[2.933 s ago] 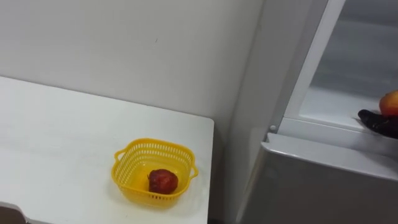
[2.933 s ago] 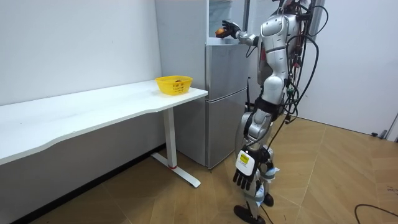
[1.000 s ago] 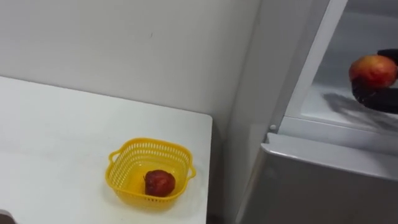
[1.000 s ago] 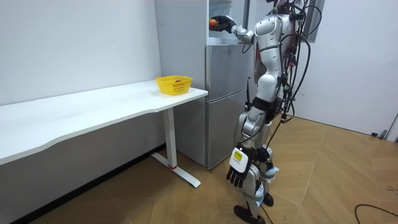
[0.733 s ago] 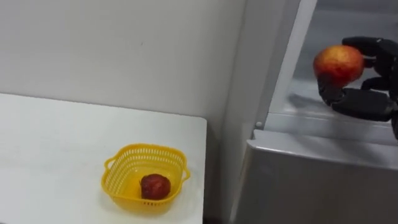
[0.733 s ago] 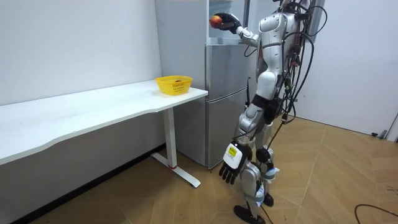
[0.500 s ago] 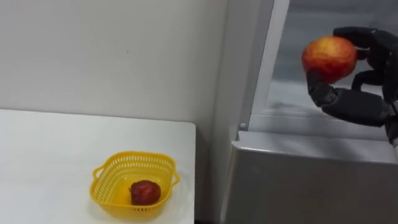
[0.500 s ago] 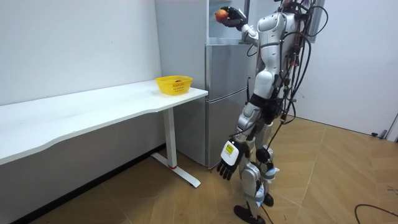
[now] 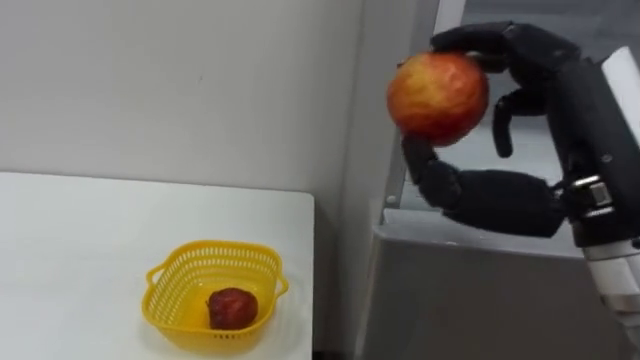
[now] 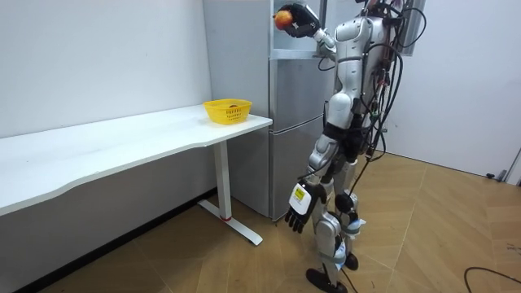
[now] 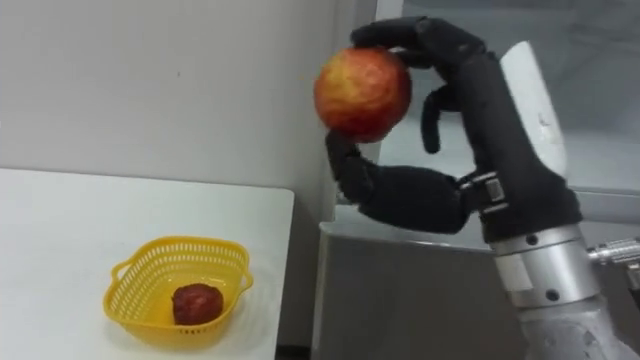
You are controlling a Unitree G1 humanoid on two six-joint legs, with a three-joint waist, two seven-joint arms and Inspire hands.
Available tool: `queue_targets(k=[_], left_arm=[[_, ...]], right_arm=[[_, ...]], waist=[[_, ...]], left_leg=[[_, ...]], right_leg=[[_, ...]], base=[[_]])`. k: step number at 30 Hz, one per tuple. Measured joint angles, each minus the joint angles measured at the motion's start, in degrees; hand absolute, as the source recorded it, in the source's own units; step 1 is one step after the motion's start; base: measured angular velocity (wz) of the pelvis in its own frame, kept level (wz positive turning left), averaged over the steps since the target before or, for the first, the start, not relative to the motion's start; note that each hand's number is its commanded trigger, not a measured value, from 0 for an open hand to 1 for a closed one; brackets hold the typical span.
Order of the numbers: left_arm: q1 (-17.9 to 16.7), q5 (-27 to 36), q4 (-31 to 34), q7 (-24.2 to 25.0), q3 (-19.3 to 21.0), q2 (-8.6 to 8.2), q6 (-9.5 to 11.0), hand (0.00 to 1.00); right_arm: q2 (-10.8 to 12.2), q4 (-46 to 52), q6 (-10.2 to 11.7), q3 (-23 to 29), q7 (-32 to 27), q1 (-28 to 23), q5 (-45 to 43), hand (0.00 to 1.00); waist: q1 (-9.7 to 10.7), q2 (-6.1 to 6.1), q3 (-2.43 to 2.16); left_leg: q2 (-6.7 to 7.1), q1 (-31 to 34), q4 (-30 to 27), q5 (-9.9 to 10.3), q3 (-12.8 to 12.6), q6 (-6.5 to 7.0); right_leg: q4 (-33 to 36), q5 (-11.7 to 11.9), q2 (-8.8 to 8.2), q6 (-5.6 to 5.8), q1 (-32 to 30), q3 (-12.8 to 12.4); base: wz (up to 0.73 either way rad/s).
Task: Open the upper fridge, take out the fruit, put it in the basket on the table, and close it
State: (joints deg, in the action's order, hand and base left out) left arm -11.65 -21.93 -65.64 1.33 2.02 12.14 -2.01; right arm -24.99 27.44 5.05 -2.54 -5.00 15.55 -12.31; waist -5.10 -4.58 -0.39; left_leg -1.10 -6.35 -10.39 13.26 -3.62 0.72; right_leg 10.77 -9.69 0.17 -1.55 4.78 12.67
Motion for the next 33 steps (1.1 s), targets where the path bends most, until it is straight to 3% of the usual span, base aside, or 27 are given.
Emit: queue_targets(k=[3,6,8,10,13,18,21,25,29,33], left_arm=[[0.23,-0.08,-0.32,0.7,0.02,0.04,0.29,0.0],[1.67,-0.09,-0.86,1.71,-0.05,0.19,0.93,0.0],[1.81,-0.1,-0.96,2.24,-0.26,0.29,1.04,0.0],[1.83,-0.1,-0.95,2.9,-0.5,0.42,1.04,0.0],[1.15,0.07,-0.96,3.97,-0.49,0.57,1.03,0.0],[1.06,1.3,-0.77,3.83,-1.15,1.3,0.86,0.0],[0.27,1.1,-0.97,3.83,-1.1,1.32,0.71,0.0],[0.83,1.11,-0.98,3.83,-1.09,1.33,0.69,0.0],[0.72,1.09,-0.74,3.98,0.11,1.39,0.36,0.0],[0.17,1.07,-0.84,4.07,0.04,2.12,-0.18,0.0]], right_arm=[[0.11,1.59,0.37,-2.1,1.22,0.0,-2.32,1.0],[0.18,3.0,0.39,-4.23,3.4,0.75,-5.74,1.0],[0.46,3.82,0.42,-5.57,6.22,1.42,-7.48,1.0],[1.44,4.74,0.42,-5.95,7.91,1.66,-8.34,1.0],[2.77,5.21,0.3,-7.65,9.24,1.98,-8.26,1.0],[2.62,3.55,-0.17,-8.78,11.46,3.77,-6.66,1.0],[2.89,-2.71,0.59,-9.66,10.9,5.33,-6.02,1.0],[3.02,-14.86,-0.22,-10.41,10.36,5.35,-8.27,1.0],[2.55,-21.33,-2.29,-11.06,10.39,5.34,-8.28,1.0],[2.55,-28.47,-1.86,-11.42,9.86,6.7,-7.93,1.0]], waist=[[-1.05,-0.68,-0.08],[-2.55,-1.56,0.39],[-3.26,-2.55,0.02],[-3.76,-2.97,0.19],[-4.62,-3.11,0.29],[-4.92,-3.7,0.72],[-5.82,-3.97,0.97],[-8.2,-4.94,1.61],[-9.37,-5.9,1.1],[-9.99,-5.88,1.2]], left_leg=[[0.03,-0.13,-0.02,0.0,-0.01,0.0],[0.05,0.11,-0.02,0.0,-0.05,0.0],[0.03,0.79,-0.04,0.0,-0.22,0.0],[0.05,0.83,-0.05,0.0,-0.18,0.0],[0.13,0.93,-0.04,0.02,0.38,0.03],[0.11,1.79,-0.32,0.01,1.66,0.0],[0.13,1.5,-0.67,0.0,2.06,-0.01],[0.28,1.96,-0.64,0.03,3.04,-0.02],[0.7,4.23,-2.11,0.01,4.99,-0.01],[0.95,4.56,-3.1,0.0,6.32,0.0]], right_leg=[[-0.02,0.0,0.01,0.0,0.03,0.01],[-0.07,0.0,0.01,0.0,-0.24,0.04],[-0.03,0.01,0.01,-0.02,-0.79,0.09],[-0.02,0.01,-0.01,-0.01,-0.77,0.15],[-0.04,0.01,-0.11,-0.01,-0.76,0.52],[-0.13,0.01,-0.15,0.0,-0.84,1.8],[-0.2,0.01,-0.17,0.0,-0.18,2.33],[-0.24,0.0,-0.34,0.01,-0.13,3.3],[-0.23,0.0,-0.72,0.01,-1.32,5.15],[-0.17,-0.01,-0.95,0.03,-0.69,6.19]], base=[[-0.01],[0.0],[0.0],[0.02],[0.04],[0.14],[0.1],[0.1],[0.24],[0.21]])
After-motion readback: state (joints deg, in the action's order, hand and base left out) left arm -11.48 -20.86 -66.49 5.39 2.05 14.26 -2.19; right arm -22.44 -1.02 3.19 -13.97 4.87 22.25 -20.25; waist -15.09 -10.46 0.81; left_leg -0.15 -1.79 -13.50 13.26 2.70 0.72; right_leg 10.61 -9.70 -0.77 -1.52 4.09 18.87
